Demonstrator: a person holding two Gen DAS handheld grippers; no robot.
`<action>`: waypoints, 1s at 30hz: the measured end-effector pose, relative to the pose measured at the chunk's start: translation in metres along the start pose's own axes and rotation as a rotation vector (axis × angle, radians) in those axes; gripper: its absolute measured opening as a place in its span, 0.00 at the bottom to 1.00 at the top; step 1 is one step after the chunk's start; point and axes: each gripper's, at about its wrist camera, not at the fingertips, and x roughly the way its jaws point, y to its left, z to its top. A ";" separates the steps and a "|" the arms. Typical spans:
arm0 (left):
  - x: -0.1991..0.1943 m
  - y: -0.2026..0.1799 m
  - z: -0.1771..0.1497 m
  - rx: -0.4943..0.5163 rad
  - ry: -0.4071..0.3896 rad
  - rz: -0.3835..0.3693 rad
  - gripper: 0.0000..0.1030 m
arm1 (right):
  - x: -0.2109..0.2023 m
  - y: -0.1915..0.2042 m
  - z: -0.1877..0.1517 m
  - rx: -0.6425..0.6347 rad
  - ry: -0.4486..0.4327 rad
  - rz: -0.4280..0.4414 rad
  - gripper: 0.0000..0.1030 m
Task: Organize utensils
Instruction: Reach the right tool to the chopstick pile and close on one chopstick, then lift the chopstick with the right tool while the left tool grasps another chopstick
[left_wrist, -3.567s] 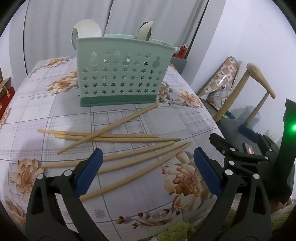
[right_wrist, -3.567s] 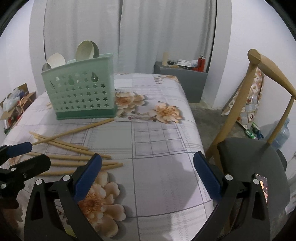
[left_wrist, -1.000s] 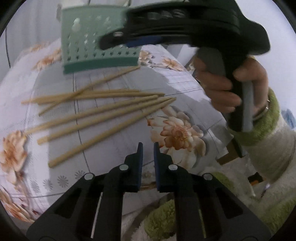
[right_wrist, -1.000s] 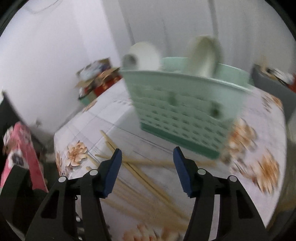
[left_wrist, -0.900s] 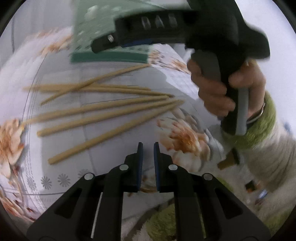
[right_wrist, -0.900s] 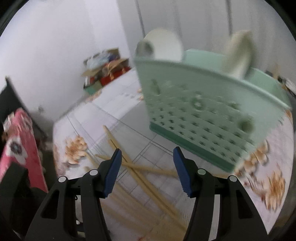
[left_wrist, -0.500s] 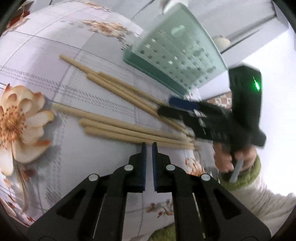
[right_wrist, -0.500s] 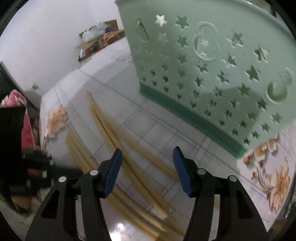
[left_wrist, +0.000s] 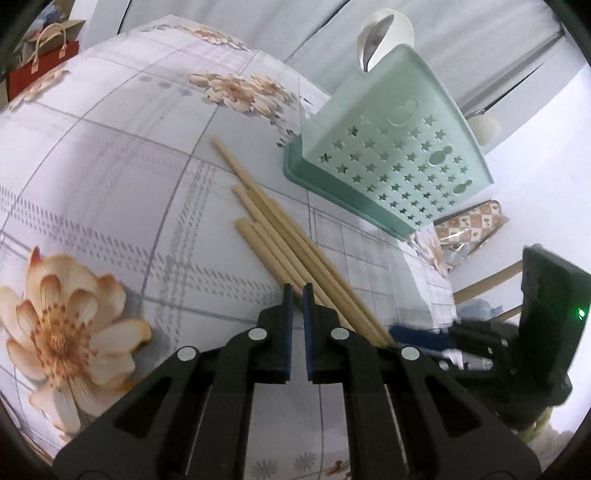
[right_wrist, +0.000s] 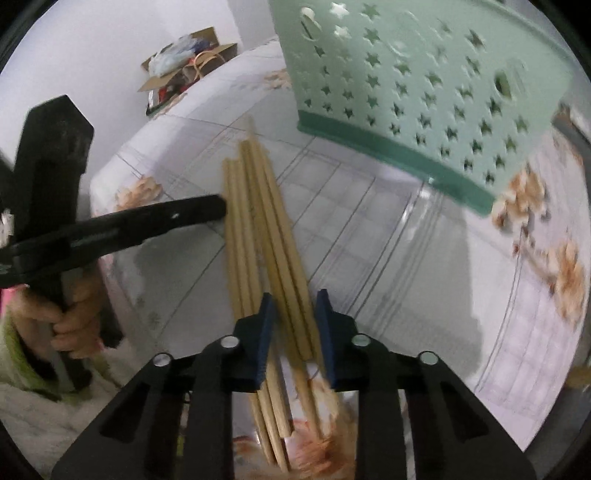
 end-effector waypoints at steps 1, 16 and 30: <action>0.000 -0.001 0.001 0.005 -0.001 0.009 0.06 | -0.001 -0.002 -0.004 0.039 0.001 0.031 0.19; 0.017 -0.036 0.010 0.194 0.015 0.097 0.07 | -0.013 -0.020 -0.064 0.343 -0.073 0.143 0.07; -0.007 -0.014 0.011 0.170 -0.020 0.209 0.11 | -0.033 -0.046 -0.060 0.321 -0.155 -0.036 0.07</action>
